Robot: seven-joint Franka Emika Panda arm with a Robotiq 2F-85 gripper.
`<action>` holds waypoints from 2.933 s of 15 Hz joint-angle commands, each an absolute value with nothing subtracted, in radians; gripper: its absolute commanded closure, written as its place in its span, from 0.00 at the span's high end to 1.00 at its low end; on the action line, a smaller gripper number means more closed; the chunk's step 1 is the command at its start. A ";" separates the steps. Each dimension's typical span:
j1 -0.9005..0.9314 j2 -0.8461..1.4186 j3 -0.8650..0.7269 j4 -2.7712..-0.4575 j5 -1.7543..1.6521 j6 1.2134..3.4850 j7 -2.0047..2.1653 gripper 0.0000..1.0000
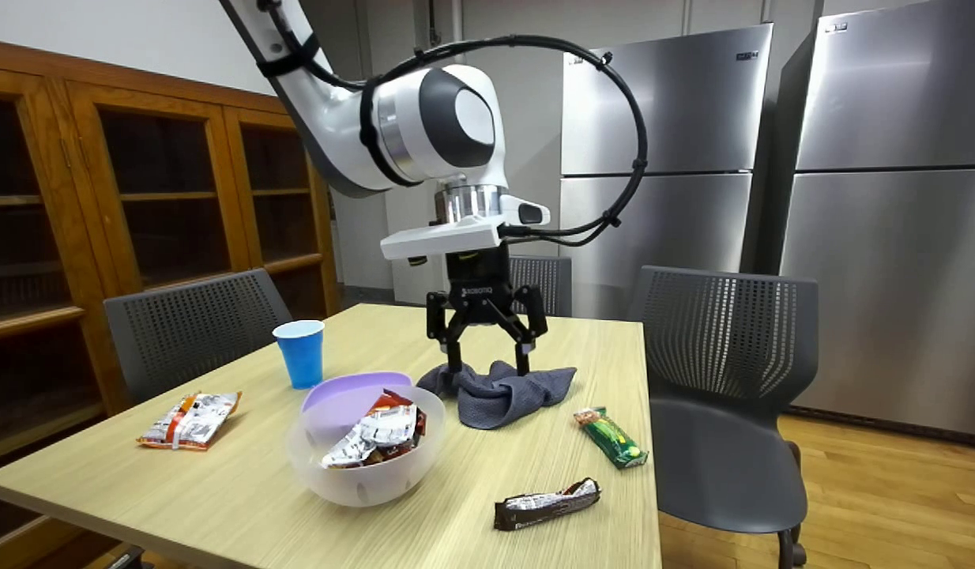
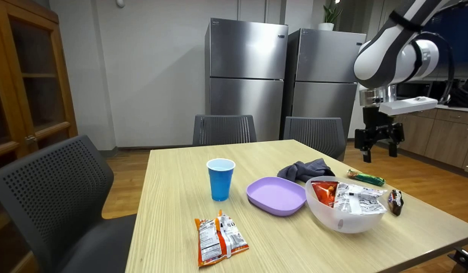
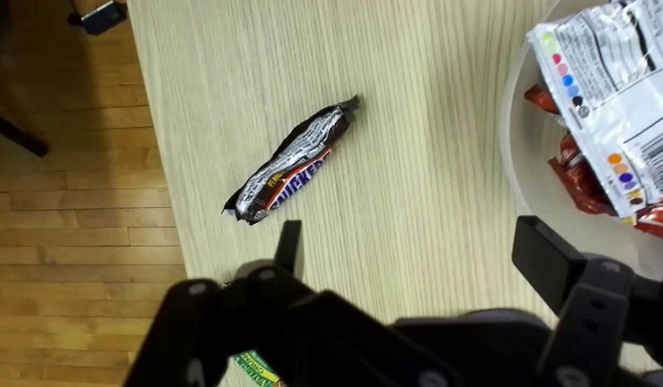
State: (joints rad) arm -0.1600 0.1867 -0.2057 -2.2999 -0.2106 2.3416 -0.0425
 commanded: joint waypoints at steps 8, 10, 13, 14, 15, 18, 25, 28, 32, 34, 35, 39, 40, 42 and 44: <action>-0.209 0.505 -0.226 -1.906 -0.106 2.179 0.050 1.00; -0.216 0.557 -0.227 -1.842 -0.086 2.157 0.073 1.00; -0.229 0.625 -0.228 -1.757 -0.063 2.135 0.099 1.00; -0.232 0.644 -0.229 -1.732 -0.057 2.130 0.105 1.00; -0.236 0.664 -0.232 -1.705 -0.051 2.125 0.116 1.00; -0.249 0.718 -0.243 -1.635 -0.029 2.116 0.173 1.00; -0.274 0.817 -0.260 -1.515 -0.044 2.096 0.170 1.00; -0.290 0.840 -0.251 -1.485 -0.069 2.101 0.080 1.00; -0.305 0.863 -0.232 -1.465 -0.121 2.118 -0.099 1.00; -0.303 0.873 -0.227 -1.463 -0.154 2.130 -0.177 1.00; -0.302 0.876 -0.223 -1.462 -0.173 2.134 -0.213 1.00; -0.297 0.868 -0.220 -1.486 -0.183 2.136 -0.219 1.00; -0.297 0.869 -0.217 -1.482 -0.183 2.131 -0.229 1.00; -0.297 0.869 -0.215 -1.478 -0.183 2.126 -0.238 1.00; -0.298 0.869 -0.215 -1.477 -0.184 2.123 -0.242 1.00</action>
State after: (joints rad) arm -0.2848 0.8670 -0.2300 -1.4840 -0.1709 2.1282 -0.2478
